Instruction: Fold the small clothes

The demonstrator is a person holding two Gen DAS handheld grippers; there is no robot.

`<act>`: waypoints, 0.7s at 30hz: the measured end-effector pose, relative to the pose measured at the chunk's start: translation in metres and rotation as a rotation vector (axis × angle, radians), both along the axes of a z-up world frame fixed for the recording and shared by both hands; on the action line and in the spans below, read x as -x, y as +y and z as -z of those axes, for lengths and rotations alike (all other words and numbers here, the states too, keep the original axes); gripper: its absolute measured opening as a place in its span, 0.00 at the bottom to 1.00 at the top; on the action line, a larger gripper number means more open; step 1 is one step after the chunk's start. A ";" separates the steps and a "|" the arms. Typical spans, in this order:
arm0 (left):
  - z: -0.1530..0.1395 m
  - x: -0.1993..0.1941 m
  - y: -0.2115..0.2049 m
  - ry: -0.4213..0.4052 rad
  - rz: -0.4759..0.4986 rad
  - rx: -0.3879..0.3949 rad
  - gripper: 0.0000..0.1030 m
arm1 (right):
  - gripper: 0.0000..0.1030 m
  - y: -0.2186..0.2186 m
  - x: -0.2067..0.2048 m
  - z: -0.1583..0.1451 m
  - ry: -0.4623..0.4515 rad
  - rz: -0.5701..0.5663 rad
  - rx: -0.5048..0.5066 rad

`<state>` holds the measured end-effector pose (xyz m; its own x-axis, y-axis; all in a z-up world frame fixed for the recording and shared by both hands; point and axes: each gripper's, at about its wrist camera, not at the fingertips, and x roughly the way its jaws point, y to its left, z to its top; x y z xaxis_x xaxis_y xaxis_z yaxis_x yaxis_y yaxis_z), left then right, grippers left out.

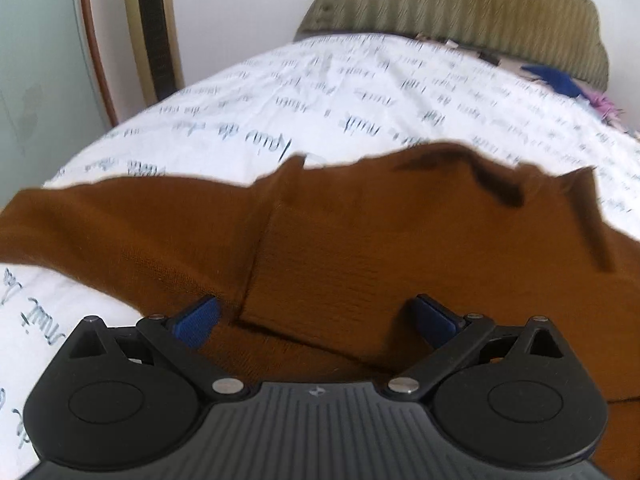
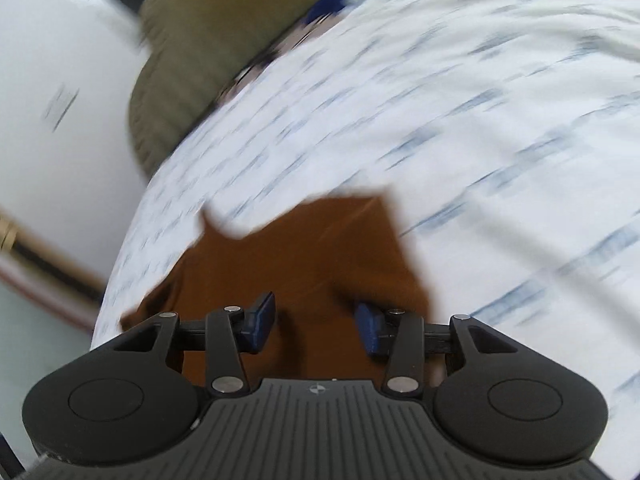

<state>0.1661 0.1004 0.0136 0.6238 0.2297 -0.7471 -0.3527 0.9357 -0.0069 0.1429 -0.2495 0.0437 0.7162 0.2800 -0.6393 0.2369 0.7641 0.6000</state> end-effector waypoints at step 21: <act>0.001 0.000 0.001 0.027 0.017 -0.016 1.00 | 0.41 0.005 0.108 0.020 -0.075 0.032 -0.322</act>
<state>0.1664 0.1016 0.0131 0.6078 0.2314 -0.7596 -0.3364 0.9416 0.0176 0.0351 -0.2441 0.0232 0.7696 0.4362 -0.4663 0.2031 0.5251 0.8265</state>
